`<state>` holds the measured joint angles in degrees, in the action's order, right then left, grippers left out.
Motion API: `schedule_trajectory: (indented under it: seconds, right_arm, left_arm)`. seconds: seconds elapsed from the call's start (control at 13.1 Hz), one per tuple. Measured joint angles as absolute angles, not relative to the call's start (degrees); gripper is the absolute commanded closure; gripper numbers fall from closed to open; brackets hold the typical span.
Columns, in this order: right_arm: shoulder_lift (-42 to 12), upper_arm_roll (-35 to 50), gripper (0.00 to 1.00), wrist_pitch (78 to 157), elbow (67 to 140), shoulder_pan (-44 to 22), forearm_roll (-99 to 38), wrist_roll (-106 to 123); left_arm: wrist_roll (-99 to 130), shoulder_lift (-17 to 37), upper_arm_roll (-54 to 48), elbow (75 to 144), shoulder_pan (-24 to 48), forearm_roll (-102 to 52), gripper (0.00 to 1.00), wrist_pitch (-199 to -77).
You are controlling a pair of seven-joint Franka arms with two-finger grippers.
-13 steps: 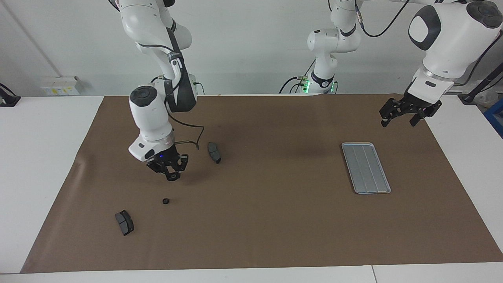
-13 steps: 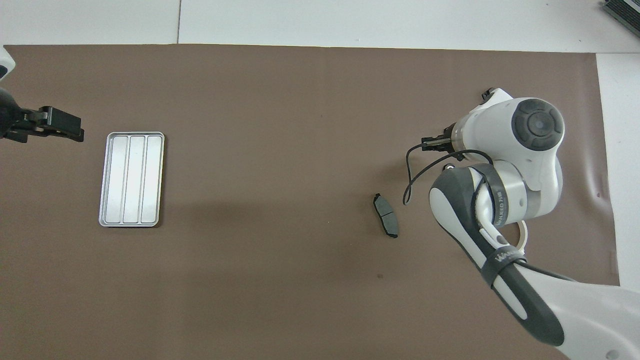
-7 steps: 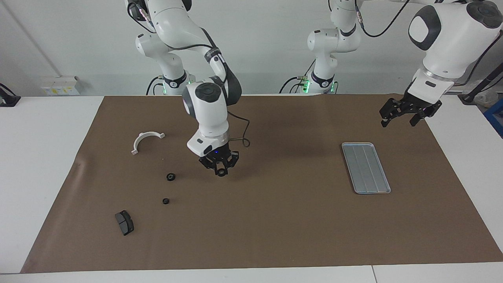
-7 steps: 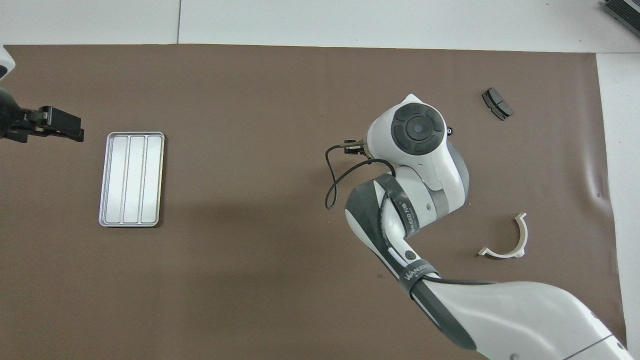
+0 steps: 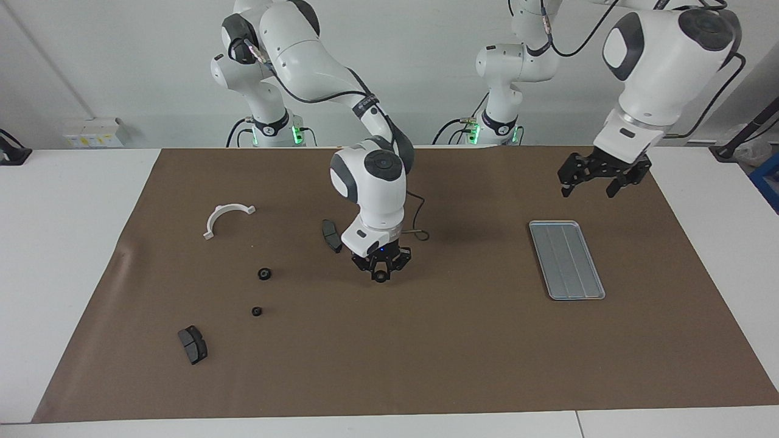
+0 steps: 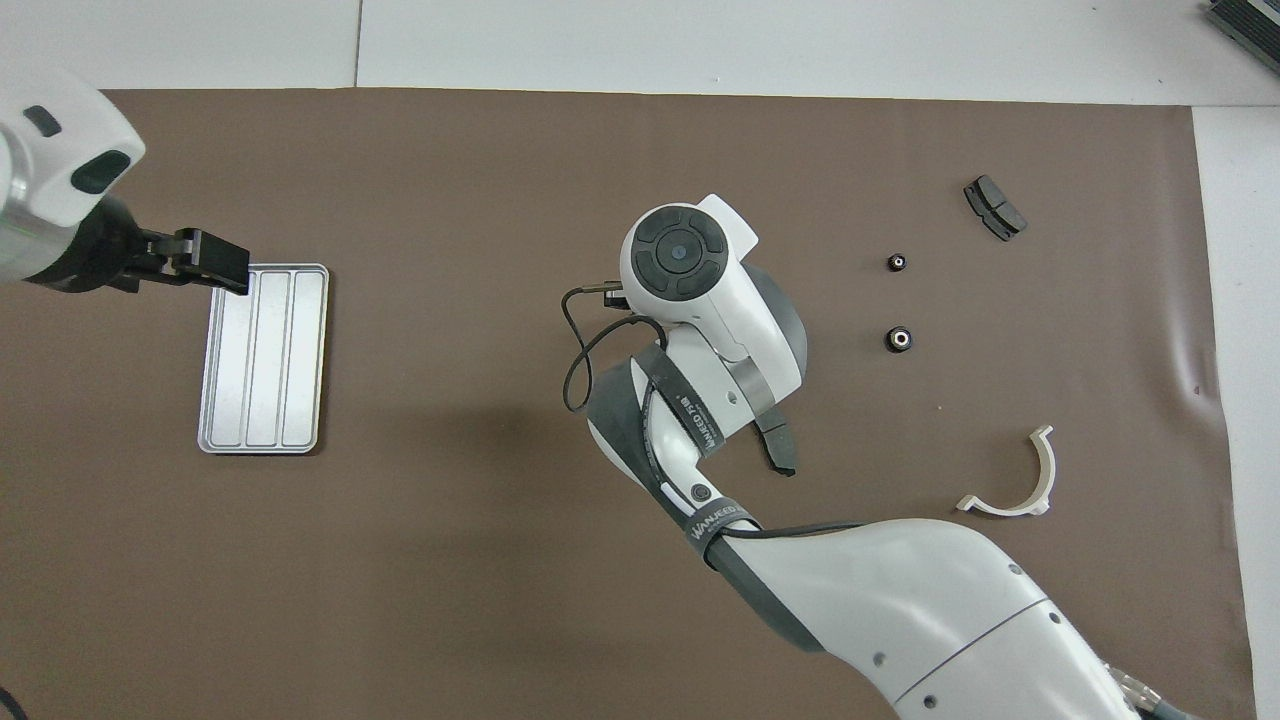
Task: Pick bearing gear from pile to tray
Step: 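Set the bearing mid-table with the right gripper while the left gripper approaches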
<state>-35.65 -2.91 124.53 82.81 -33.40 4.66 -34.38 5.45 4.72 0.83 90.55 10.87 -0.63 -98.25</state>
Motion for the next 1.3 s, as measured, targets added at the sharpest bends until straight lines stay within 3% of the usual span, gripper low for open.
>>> schedule_trajectory:
  seconds: [0.31, 0.69, 0.92, 1.3]
  right_arm:
    - [-36.3, -2.9, 0.93, 124.6, 82.3, -34.5, 4.7, -34.5]
    - [-36.8, -2.9, 0.78, 124.8, 83.1, -35.9, 4.7, -34.6]
    - [-36.9, -2.9, 0.00, 125.8, 84.7, -35.9, 4.7, -34.6]
    - [-36.4, -2.9, 0.00, 126.3, 84.7, -36.2, 4.7, -36.3]
  left_arm:
    - [21.4, 4.3, 0.5, 94.5, 20.2, -1.3, 0.00, -106.2]
    - [25.7, 7.2, 0.9, 93.8, 21.4, -6.2, 0.00, -111.4]
    - [29.5, 11.0, 0.8, 90.0, 21.5, -6.3, 0.00, -111.7]
    - [33.9, 15.8, 0.7, 84.1, 21.7, -7.3, 0.00, -112.2]
